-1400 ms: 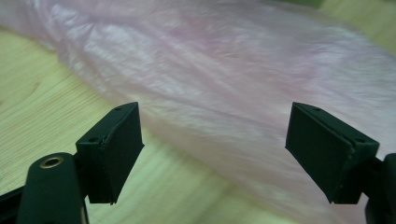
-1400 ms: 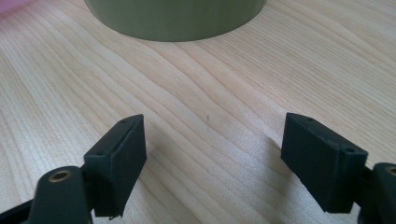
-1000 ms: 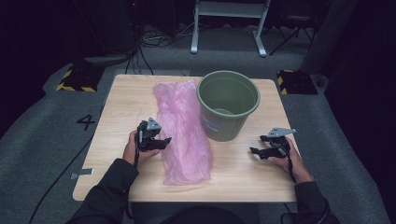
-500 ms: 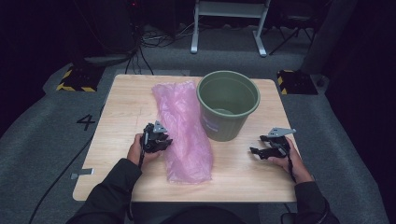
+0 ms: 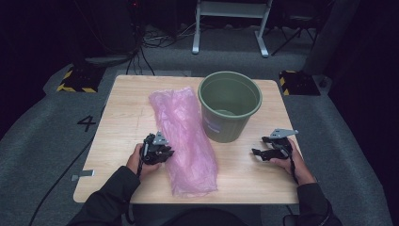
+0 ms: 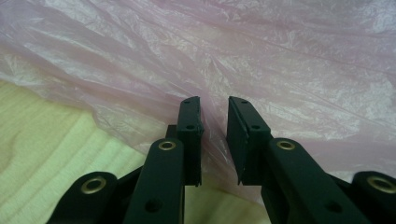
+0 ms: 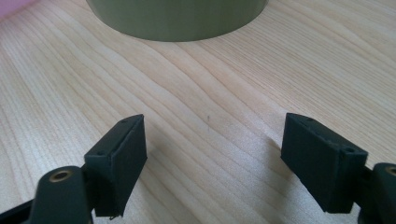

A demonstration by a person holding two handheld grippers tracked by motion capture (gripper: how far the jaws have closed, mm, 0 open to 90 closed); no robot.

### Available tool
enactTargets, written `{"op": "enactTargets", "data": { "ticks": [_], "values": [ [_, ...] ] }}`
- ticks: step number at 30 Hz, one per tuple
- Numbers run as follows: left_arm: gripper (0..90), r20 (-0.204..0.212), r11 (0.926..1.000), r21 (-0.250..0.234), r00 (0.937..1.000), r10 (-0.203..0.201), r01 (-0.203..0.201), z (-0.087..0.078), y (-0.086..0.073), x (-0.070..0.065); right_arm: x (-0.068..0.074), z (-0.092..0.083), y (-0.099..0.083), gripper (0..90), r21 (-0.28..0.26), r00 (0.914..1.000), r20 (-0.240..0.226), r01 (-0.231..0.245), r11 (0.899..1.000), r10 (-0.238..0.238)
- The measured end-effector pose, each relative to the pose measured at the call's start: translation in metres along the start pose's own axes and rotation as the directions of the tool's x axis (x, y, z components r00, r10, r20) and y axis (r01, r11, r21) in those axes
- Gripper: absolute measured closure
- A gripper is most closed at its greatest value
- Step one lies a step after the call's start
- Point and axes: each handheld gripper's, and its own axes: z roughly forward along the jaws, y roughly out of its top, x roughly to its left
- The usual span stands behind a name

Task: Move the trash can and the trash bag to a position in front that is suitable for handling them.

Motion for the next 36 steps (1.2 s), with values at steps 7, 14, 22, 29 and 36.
{"op": "enactTargets", "data": {
  "ticks": [7, 14, 22, 29, 36],
  "values": [
    [59.0, -0.001, 0.9989, -0.046, 0.9999, 0.012, -0.012, -0.018, -0.005, -0.009, 0.0, 0.0, 0.0, 22.5, 0.0, 1.0, 0.0, 0.0, 1.0, 0.0],
    [22.7, -0.089, 0.9843, -0.133, 0.9876, -0.129, 0.116, -0.022, 0.003, 0.01, 0.0, 0.0, 0.0, 22.5, 0.0, 1.0, 0.0, 0.0, 1.0, 0.0],
    [16.7, -0.166, 0.9676, -0.135, 0.9578, -0.235, 0.214, -0.007, 0.022, 0.04, 0.0, 0.0, 0.0, 22.5, 0.0, 1.0, 0.003, 0.002, 1.0, -0.002],
    [23.0, -0.204, 0.9657, -0.123, 0.9464, -0.25, 0.229, 0.011, 0.028, 0.053, 0.0, -0.001, -0.001, 22.5, 0.001, 1.0, 0.003, 0.002, 1.0, -0.002],
    [22.3, -0.152, 0.9667, -0.098, 0.9564, -0.249, 0.237, 0.023, 0.028, 0.053, 0.001, -0.001, -0.001, 22.5, 0.0, 1.0, 0.004, 0.002, 1.0, -0.002]
  ]
}}
